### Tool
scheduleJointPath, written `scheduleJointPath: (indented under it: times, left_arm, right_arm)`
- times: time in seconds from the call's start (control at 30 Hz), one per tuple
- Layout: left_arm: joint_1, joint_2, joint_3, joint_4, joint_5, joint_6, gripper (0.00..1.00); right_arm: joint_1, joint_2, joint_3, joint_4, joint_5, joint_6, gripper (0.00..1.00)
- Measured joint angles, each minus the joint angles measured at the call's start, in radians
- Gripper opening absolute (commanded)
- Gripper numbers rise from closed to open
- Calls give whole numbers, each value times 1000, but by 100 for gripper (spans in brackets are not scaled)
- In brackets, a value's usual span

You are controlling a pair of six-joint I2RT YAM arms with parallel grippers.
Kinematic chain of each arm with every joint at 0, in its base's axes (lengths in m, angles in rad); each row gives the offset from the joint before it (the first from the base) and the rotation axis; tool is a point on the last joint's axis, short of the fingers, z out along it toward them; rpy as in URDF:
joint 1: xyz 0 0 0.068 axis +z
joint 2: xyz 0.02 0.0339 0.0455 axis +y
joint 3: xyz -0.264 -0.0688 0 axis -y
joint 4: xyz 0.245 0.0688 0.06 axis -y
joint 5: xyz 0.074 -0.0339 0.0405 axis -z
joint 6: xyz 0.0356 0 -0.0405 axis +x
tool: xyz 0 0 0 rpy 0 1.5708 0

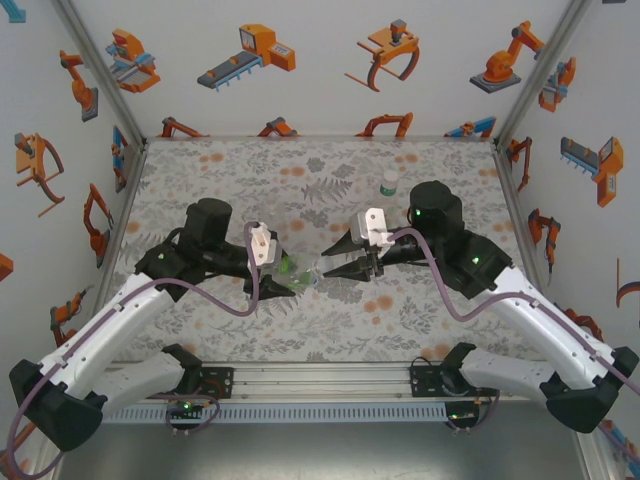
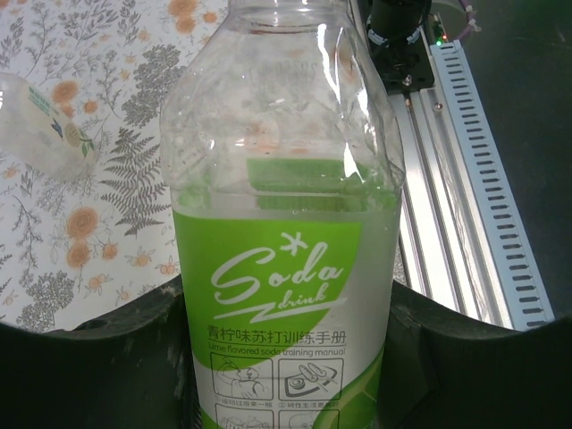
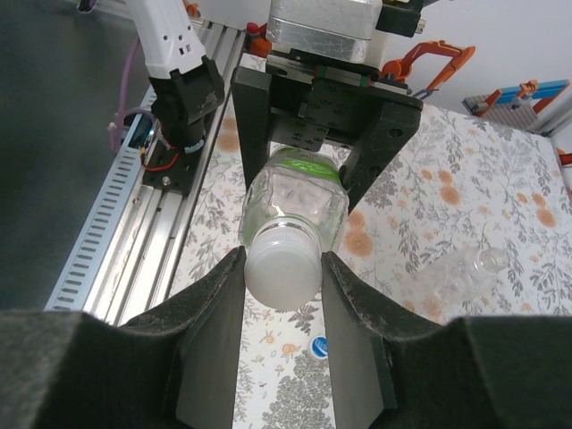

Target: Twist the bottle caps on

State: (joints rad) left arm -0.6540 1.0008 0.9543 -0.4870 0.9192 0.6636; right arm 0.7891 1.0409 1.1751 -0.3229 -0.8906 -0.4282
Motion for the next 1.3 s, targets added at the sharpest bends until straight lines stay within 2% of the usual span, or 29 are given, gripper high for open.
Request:
scheduleJointPath:
  times: [0.67, 1.03, 1.3]
  left_arm:
    - [0, 0, 0, -8, 21, 2, 0]
    - [3, -6, 0, -8, -64, 0, 0]
    - [11, -49, -19, 8, -121, -8, 0]
  right_arm:
    - [1, 1, -2, 13, -13, 19, 0]
    - [2, -5, -65, 125, 82, 192, 0]
    - [4, -22, -154, 296, 132, 348, 0]
